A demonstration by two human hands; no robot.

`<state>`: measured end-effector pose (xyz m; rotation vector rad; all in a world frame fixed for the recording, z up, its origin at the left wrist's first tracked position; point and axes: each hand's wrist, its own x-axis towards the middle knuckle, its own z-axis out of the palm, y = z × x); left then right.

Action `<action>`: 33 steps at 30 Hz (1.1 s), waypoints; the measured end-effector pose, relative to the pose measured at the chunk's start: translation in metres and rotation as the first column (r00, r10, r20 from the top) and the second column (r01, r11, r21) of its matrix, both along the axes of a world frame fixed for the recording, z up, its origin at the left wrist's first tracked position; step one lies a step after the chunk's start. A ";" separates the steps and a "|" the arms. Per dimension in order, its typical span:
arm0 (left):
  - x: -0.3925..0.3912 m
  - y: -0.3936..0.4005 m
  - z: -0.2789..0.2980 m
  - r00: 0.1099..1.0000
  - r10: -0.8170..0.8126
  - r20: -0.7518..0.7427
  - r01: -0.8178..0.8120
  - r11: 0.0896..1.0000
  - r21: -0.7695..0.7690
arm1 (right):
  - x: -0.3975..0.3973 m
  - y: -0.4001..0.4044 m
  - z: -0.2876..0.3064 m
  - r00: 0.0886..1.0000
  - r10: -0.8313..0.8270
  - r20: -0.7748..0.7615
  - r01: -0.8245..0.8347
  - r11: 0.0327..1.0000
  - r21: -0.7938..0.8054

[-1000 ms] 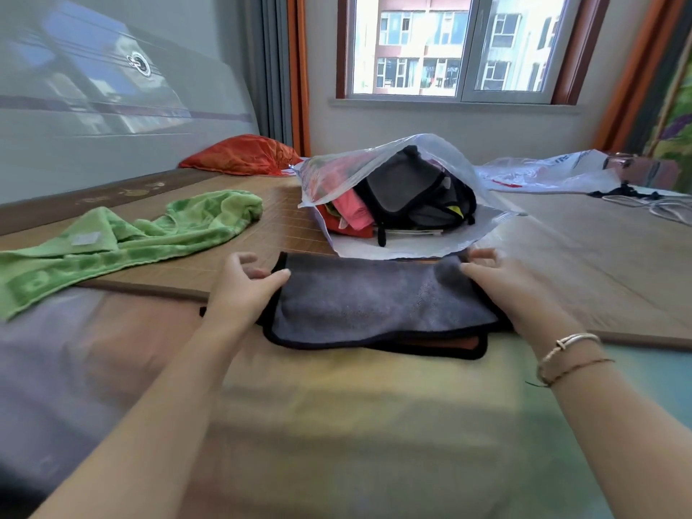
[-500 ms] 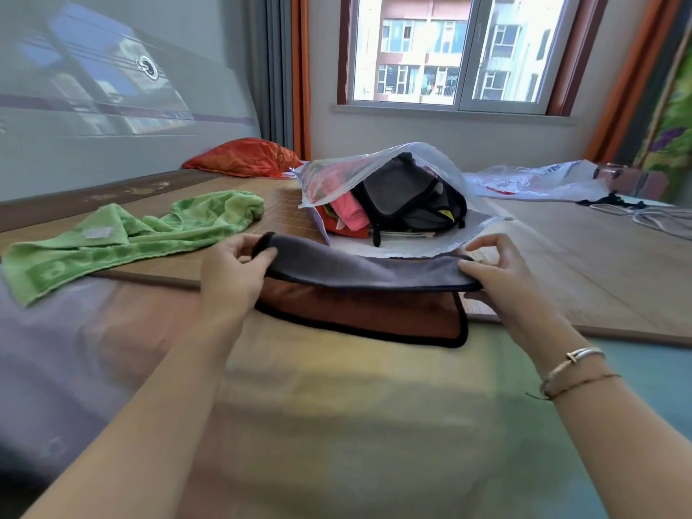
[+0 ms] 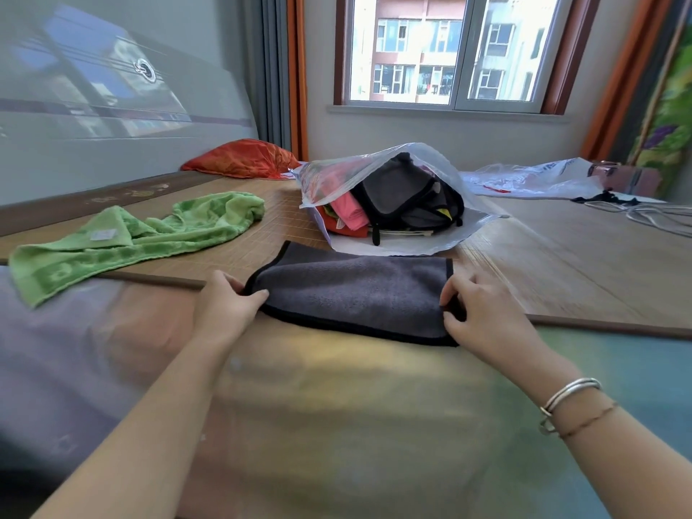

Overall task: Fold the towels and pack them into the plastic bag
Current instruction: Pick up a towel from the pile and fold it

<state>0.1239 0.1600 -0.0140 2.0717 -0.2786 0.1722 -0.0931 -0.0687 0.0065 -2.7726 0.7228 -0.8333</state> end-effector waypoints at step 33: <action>-0.062 -0.039 0.015 0.858 -0.474 0.198 0.476 0.878 0.041 | 0.002 -0.042 0.026 0.977 -0.212 0.036 0.175 0.880 0.443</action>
